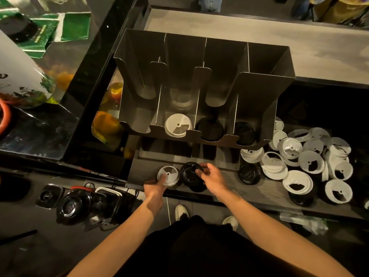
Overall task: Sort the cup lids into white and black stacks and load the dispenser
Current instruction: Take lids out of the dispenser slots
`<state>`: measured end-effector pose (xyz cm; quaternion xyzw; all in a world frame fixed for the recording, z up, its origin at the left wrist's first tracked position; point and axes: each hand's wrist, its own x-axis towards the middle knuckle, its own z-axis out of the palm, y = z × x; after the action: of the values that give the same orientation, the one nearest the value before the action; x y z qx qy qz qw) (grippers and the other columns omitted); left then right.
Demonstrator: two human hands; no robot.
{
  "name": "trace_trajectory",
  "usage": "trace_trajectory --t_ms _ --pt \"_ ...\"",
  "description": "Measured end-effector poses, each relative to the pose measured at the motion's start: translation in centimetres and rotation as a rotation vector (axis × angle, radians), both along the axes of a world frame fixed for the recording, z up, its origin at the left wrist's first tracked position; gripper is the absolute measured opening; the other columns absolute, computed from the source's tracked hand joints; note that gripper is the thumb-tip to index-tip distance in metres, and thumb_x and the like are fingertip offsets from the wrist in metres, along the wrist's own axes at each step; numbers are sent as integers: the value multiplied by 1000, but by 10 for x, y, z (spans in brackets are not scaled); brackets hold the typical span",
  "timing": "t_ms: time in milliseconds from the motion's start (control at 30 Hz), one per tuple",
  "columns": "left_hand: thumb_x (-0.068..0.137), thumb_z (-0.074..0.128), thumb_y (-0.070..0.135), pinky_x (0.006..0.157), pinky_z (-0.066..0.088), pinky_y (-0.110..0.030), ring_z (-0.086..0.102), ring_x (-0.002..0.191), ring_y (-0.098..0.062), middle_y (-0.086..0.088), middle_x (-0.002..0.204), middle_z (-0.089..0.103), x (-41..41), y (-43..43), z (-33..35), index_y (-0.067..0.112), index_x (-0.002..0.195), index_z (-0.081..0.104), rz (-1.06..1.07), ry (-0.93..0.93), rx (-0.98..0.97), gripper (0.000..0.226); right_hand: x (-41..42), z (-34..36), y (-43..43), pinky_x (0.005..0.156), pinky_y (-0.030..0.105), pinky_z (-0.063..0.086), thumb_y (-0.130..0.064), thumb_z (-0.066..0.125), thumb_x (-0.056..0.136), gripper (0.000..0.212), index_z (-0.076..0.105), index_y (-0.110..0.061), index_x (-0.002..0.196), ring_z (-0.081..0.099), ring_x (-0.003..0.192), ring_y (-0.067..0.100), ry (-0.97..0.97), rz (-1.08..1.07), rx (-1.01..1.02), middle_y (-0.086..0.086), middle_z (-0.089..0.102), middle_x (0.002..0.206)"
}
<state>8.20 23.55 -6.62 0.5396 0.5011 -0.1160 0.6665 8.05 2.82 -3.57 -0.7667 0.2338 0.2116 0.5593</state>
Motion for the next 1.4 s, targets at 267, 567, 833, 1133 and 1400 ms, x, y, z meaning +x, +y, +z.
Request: trace_trajectory --t_ms 267,567,833,1133,1400 --pt "96 71 23 74 46 -28 64 100 -28 -17 108 66 -6 -18 13 -6 116 60 -466 10 383 37 1 -2 -6 93 48 56 -39 70 92 25 57 -39 113 60 110 19 -3 23 -45 -2 60 118" --pt "92 70 13 98 54 -35 63 121 -31 -15 154 43 -23 -13 11 11 139 53 -1156 -243 944 50 -7 3 -24 93 42 56 -39 69 94 24 57 -37 115 63 104 11 -31 3 -30 -6 66 113" --pt "96 67 27 95 51 -41 53 122 -29 -13 140 46 -21 -25 19 14 135 54 -1159 -220 1003 43 -20 8 -62 89 35 54 -47 63 94 32 64 -29 121 64 99 10 -143 96 -335 -7 63 111" --pt "101 63 32 91 56 -39 63 101 -15 9 114 58 -7 -66 32 22 126 57 -1227 -341 612 28 -37 2 -89 95 39 49 -42 54 101 39 60 -24 136 55 122 25 -22 302 -752 4 55 132" --pt "101 62 31 88 56 -35 63 98 -15 3 110 62 -3 -81 29 21 122 58 -1275 -371 472 24 -32 4 -88 82 36 54 -37 47 105 36 57 -20 136 63 112 24 -45 381 -982 7 53 137"
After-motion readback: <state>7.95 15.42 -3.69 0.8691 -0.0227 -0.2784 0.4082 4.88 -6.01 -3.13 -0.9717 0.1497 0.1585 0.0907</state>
